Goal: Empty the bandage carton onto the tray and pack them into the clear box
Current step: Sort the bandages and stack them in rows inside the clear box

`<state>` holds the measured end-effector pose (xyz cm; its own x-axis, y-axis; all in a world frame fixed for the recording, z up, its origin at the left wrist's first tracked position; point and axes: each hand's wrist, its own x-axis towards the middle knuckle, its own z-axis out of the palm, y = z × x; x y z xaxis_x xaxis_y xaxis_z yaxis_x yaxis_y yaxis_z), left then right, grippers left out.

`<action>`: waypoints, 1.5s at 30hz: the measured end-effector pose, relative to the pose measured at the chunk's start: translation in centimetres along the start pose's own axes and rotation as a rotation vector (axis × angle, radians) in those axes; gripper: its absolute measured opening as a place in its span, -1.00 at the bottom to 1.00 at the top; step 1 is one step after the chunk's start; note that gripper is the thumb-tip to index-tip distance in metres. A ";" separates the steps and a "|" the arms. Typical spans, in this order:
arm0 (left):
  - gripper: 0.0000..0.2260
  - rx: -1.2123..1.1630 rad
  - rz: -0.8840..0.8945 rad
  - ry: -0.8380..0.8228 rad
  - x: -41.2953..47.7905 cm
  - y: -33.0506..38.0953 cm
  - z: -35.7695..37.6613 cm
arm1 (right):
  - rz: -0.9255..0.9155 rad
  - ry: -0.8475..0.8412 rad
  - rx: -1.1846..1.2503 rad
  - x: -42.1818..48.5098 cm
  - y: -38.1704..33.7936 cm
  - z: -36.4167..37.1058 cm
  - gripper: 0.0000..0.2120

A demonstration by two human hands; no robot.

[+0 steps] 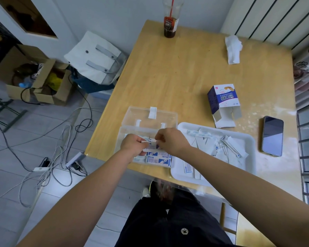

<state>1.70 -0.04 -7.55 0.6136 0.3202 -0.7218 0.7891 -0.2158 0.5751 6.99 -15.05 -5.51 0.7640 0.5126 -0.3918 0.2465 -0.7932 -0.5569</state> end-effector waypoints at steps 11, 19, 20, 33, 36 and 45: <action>-0.88 0.200 -0.025 0.006 0.6 0.7 2.1 | 0.197 0.189 0.292 -2.0 4.1 -0.5 -0.70; -0.80 0.447 0.121 0.124 0.4 0.3 3.0 | 0.174 0.161 0.296 -2.0 4.3 -0.3 -0.69; -0.82 0.480 0.134 0.132 0.3 0.3 3.0 | 0.168 0.159 0.297 -2.1 4.3 -0.4 -0.70; -0.73 0.899 0.477 0.056 -1.0 1.0 3.6 | 0.146 0.156 0.297 -2.0 4.6 -0.1 -0.70; -0.64 1.109 0.568 -0.016 -1.3 1.3 4.6 | 0.140 0.156 0.311 -2.1 4.7 -0.1 -0.71; -0.74 1.355 0.658 0.037 -0.5 1.6 5.8 | 0.140 0.158 0.354 -2.3 4.9 0.0 -0.69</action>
<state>2.77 -5.89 -8.49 0.8738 -0.1517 -0.4621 -0.1777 -0.9840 -0.0130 6.44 -20.10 -7.38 0.8644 0.3293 -0.3800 -0.0653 -0.6757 -0.7343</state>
